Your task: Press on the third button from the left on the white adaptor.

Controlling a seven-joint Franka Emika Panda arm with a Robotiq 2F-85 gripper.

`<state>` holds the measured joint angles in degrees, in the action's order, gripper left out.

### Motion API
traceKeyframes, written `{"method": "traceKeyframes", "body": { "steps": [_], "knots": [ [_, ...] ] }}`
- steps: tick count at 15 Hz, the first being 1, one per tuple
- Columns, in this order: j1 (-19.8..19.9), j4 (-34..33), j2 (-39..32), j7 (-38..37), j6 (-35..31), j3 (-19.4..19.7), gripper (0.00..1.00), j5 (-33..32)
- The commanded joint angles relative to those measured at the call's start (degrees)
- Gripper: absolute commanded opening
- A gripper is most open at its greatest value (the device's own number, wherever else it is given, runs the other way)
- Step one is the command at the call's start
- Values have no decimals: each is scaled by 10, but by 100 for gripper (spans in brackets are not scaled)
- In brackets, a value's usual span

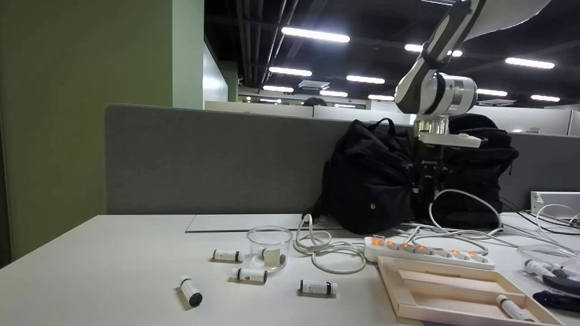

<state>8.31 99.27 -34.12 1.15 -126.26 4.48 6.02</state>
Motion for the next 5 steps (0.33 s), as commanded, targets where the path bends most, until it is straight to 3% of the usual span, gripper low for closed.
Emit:
{"method": "traceKeyframes", "body": {
  "steps": [1, 4, 5],
  "knots": [
    [3, -2, 6, 0, 21, -2, 43, 0],
    [6, -2, 14, 0, 42, -1, 60, 3],
    [6, -2, 14, 0, 43, -1, 61, 3]
  ]
}}
